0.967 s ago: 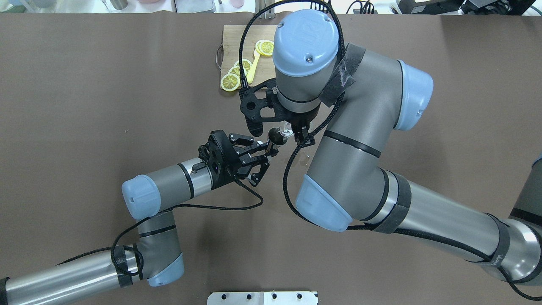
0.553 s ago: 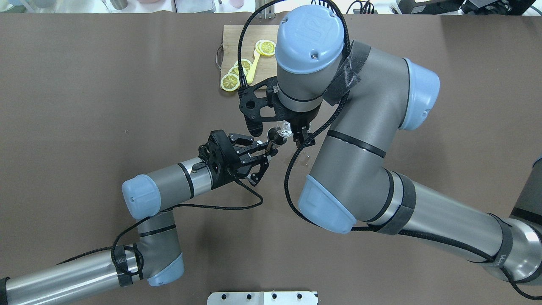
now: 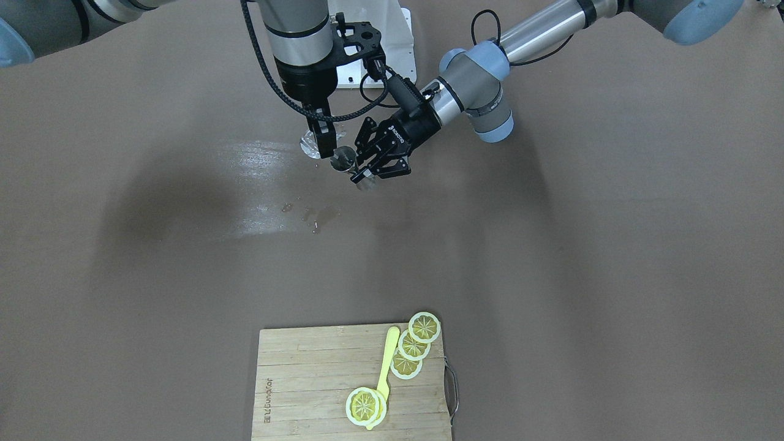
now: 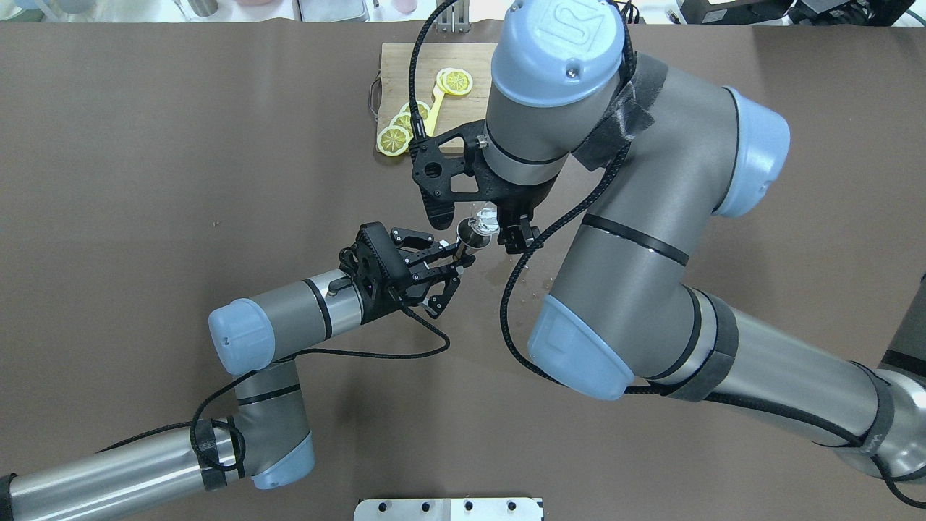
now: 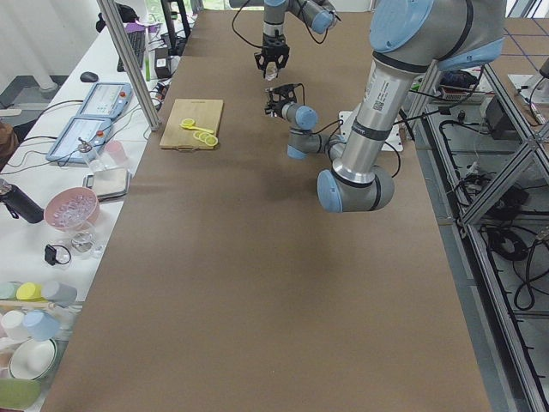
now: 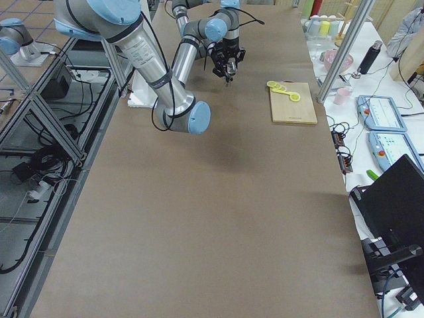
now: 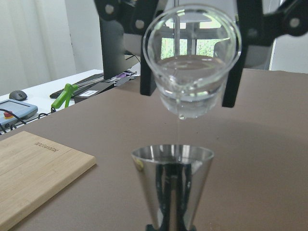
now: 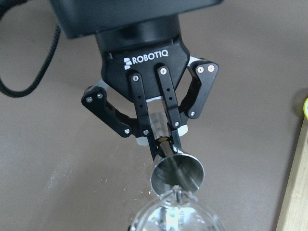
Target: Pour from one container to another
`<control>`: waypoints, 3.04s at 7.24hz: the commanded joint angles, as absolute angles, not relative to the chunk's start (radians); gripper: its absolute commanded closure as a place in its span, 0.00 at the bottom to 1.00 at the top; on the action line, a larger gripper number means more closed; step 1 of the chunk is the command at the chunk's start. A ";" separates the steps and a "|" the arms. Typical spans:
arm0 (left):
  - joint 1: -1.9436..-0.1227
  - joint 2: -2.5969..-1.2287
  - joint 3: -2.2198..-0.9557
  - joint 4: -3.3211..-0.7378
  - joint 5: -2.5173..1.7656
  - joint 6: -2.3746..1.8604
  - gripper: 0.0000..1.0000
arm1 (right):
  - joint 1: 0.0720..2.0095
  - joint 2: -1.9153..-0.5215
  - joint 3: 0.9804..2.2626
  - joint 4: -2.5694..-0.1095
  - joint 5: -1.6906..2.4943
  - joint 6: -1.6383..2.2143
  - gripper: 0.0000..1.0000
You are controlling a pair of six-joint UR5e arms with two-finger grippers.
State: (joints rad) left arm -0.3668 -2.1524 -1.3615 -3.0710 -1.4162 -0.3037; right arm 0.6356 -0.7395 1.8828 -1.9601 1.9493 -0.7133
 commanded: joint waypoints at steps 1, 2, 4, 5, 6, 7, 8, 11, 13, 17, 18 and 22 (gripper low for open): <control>-0.368 -2.152 -1.362 -3.070 -1.416 -0.304 1.00 | 0.692 -0.785 1.910 -1.916 2.012 -0.713 1.00; -0.368 -2.151 -1.364 -3.071 -1.417 -0.304 1.00 | 0.728 -0.816 1.910 -1.863 2.058 -0.712 1.00; -0.376 -2.141 -1.368 -3.079 -1.417 -0.284 1.00 | 0.808 -0.900 1.910 -1.743 2.161 -0.712 1.00; -0.394 -2.140 -1.368 -3.079 -1.417 -0.270 1.00 | 0.852 -0.941 1.910 -1.685 2.216 -0.712 1.00; -0.417 -2.131 -1.370 -3.082 -1.419 -0.270 1.00 | 0.906 -0.981 1.910 -1.634 2.279 -0.712 1.00; -0.445 -2.128 -1.370 -3.080 -1.417 -0.267 1.00 | 0.952 -1.026 1.908 -1.573 2.333 -0.712 1.00; -0.471 -2.100 -1.379 -3.083 -1.422 -0.265 1.00 | 0.980 -1.076 1.905 -1.504 2.374 -0.712 1.00; -0.511 -2.034 -1.428 -3.091 -1.419 -0.253 1.00 | 1.073 -1.160 1.827 -1.283 2.477 -0.703 1.00; -0.529 -2.026 -1.417 -3.088 -1.381 -0.255 1.00 | 1.094 -1.195 1.819 -1.206 2.465 -0.640 1.00; -0.549 -2.026 -1.408 -3.091 -1.345 -0.255 1.00 | 1.094 -1.348 1.790 -0.816 2.385 -0.280 1.00; -0.545 -2.028 -1.391 -3.109 -1.316 -0.258 1.00 | 1.094 -1.373 1.742 -0.687 2.370 -0.200 1.00; -0.514 -1.993 -1.324 -3.244 -1.039 -0.268 1.00 | 1.092 -1.381 1.501 -0.303 2.345 -0.037 1.00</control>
State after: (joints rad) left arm -0.5177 -2.0156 -1.3378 -3.2109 -1.1229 -0.2658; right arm 1.0924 -1.3808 1.5789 -0.4131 2.3485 -0.0579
